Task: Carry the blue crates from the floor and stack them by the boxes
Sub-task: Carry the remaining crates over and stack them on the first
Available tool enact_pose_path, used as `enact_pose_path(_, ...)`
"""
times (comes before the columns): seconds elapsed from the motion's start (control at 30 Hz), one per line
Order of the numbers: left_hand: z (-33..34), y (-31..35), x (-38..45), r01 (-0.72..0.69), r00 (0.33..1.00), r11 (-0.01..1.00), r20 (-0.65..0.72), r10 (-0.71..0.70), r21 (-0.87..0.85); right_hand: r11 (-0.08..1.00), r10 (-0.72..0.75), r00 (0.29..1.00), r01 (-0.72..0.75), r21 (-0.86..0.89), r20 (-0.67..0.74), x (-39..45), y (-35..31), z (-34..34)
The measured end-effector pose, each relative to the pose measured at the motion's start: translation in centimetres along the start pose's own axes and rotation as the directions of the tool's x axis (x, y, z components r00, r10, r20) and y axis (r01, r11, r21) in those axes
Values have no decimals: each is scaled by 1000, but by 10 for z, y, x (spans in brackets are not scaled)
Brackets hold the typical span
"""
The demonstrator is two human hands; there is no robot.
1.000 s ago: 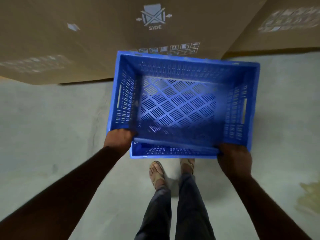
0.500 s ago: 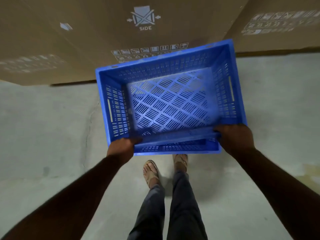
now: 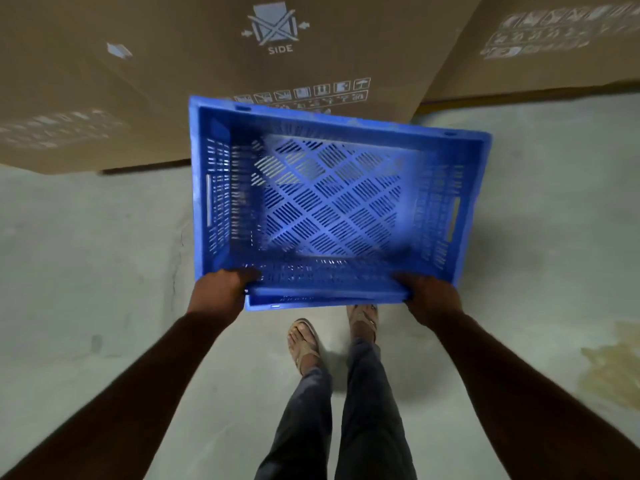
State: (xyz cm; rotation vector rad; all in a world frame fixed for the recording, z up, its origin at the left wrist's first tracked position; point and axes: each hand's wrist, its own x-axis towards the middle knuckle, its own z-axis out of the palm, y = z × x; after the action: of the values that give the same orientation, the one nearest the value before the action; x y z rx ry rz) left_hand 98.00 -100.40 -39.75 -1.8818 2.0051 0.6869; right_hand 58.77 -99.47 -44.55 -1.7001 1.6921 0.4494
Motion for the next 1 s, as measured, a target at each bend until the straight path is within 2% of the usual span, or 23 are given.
enact_pose_path(0.03, 4, 1, 1, 7, 1000, 1000, -11, -8, -10, 1000, -4, 999, 3, -11, -46, 1, -1, -1)
enact_pose_path(0.1, 7, -4, 7, 14, 1000, 1000, 9, -14, 5, 998, -56, 973, 46, -47, -224, -8, 3, -6)
enact_pose_path(0.17, 7, -12, 12, -25, 998, 999, 61, 22, 46, 987, -161, 906, 141, -80, -391, -27, 13, -13)
enact_pose_path(0.2, 5, -16, 13, -63, 996, 996, 68, 59, 59, 973, -230, 876, 194, -125, -423, -36, 16, -16)
enact_pose_path(0.27, 2, -20, 17, -158, 981, 987, 120, 152, 36, 953, -293, 880, 239, -184, -374, -44, 17, -17)
enact_pose_path(0.33, 2, -18, 9, -231, 957, 973, 174, 231, -21, 953, -286, 899, 232, -193, -333, -44, 17, -14)
enact_pose_path(0.4, 1, -17, -1, -227, 955, 969, 172, 241, -99, 959, -274, 894, 228, -167, -354, -39, 14, -21)
enact_pose_path(0.5, 3, -22, -10, -211, 958, 971, 174, 229, -115, 953, -302, 871, 286, -100, -388, -35, 14, -36)
enact_pose_path(0.57, 5, -17, -17, -214, 968, 971, 111, 225, -107, 955, -295, 876, 283, -89, -382, -29, 18, -35)
enact_pose_path(0.67, 34, 0, -34, -290, 956, 948, 15, 295, -129, 981, -192, 937, 188, -41, -290, -16, 28, -27)
enact_pose_path(0.73, 35, 5, -38, -275, 961, 954, 6, 278, -117, 983, -184, 940, 178, -49, -287, -19, 25, -21)
enact_pose_path(0.8, 33, -5, -28, -303, 953, 950, -29, 302, -80, 982, -180, 918, 187, -14, -355, -30, 22, -18)
enact_pose_path(0.87, 24, -15, -20, -362, 932, 930, 0, 363, 53, 981, -148, 916, 185, 65, -373, -40, 25, -7)
enact_pose_path(1.0, 12, -14, -28, -477, 870, 861, -41, 491, 177, 953, -103, 980, 146, 265, -168, -33, 34, 26)
